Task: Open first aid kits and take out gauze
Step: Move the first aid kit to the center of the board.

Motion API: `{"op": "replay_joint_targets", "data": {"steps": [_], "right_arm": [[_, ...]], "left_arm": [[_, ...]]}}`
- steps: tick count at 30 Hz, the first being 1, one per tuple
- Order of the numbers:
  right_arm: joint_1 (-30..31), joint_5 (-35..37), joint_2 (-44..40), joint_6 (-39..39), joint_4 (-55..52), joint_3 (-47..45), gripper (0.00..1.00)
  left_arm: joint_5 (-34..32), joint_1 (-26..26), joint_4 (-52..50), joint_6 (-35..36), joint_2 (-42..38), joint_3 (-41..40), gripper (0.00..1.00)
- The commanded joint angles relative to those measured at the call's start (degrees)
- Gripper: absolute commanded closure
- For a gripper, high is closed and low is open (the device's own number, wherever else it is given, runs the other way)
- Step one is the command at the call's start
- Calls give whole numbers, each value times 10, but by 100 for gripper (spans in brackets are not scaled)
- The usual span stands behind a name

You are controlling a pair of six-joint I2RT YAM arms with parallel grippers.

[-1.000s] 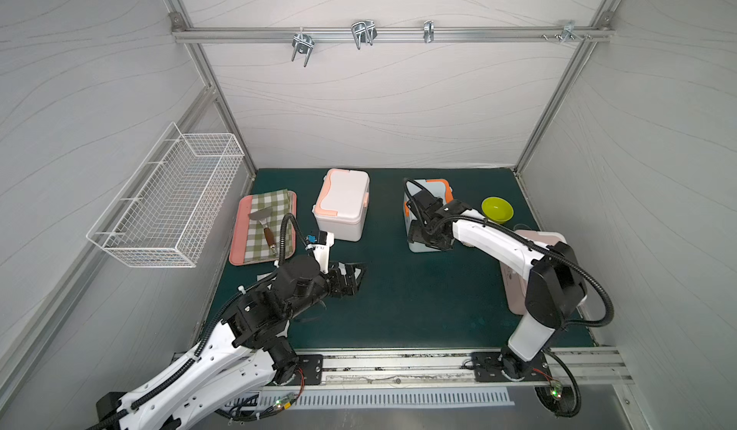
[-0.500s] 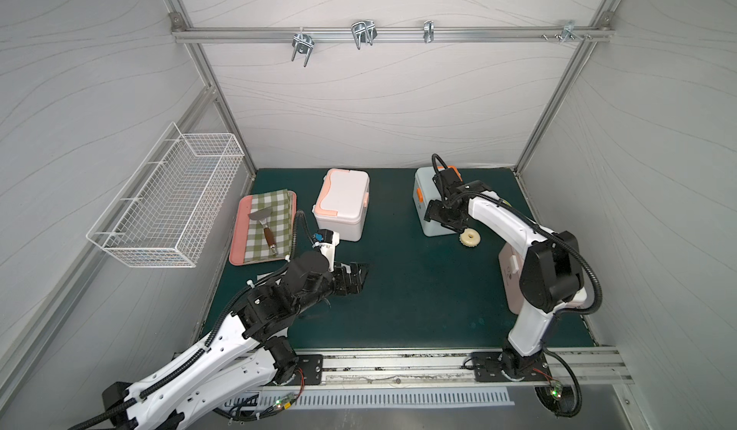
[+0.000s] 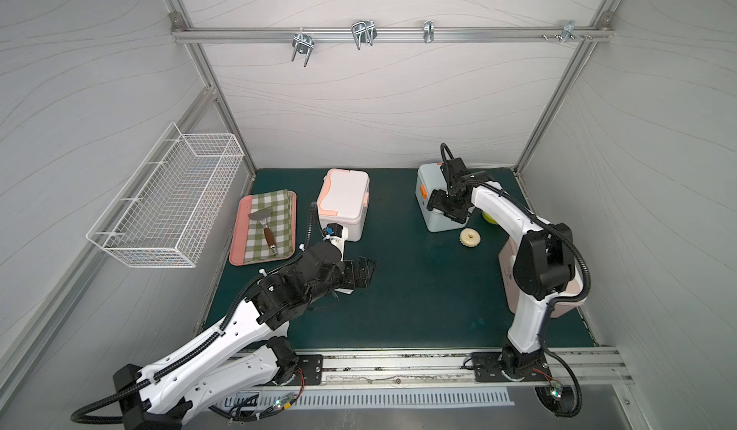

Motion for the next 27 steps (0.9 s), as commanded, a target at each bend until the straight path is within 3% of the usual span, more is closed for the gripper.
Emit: {"op": "replay_joint_targets", "data": {"steps": [1,3,6,14,20,27], "right_arm": [[6,-34,-70,-28,-13,-33,8],[15,-49,-113,-42,-1,-68,1],[30,-83,-182,-59,23,-130,1],[47,-158,-325,-82,85,-255,1],[46,-205,-339,-98,88,-259,1],[40,-256,-336,-145,119,-256,1]], "left_arm": [[-9,0,-7,7,7,36,4],[-23,1,-18,15,14,48,4],[-16,27,-41,34,33,76,4],[73,199,-101,86,160,183,4],[112,328,-114,120,273,281,4],[142,430,-152,161,437,429,4]]}}
